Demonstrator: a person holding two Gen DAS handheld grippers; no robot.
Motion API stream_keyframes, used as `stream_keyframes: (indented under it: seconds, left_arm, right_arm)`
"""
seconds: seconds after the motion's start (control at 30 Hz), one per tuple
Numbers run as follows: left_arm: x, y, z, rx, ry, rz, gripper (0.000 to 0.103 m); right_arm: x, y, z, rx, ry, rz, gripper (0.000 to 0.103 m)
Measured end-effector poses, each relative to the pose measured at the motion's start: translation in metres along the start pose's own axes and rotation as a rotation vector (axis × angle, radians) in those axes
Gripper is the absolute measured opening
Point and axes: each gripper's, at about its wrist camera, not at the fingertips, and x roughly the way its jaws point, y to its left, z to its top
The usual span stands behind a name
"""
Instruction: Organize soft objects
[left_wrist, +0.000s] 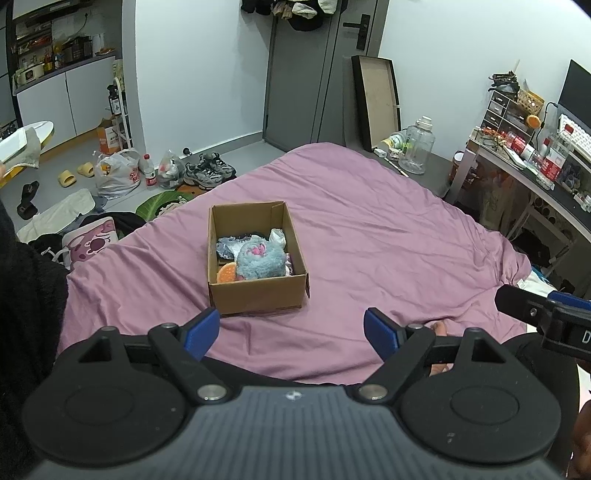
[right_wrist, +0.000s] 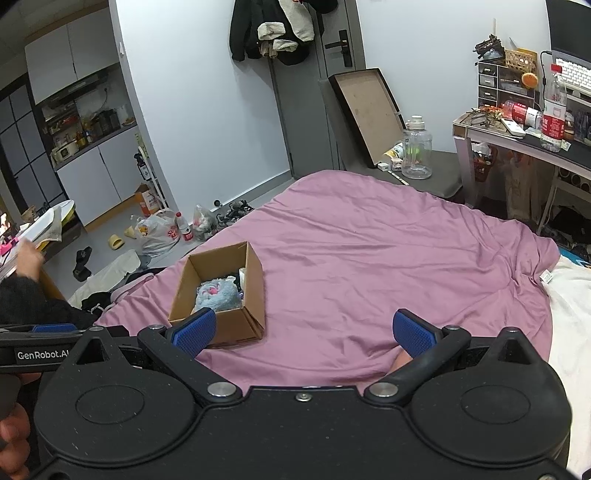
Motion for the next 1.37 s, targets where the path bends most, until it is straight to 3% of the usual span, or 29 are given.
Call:
stream_keyframes:
  seconds: [1.37]
  left_arm:
    - [0.008,0.003,-0.004,0.003,0.001,0.003,0.084]
  right_arm:
    - [0.013,-0.005,-0.009,0.003,0.031,-0.016,0.103]
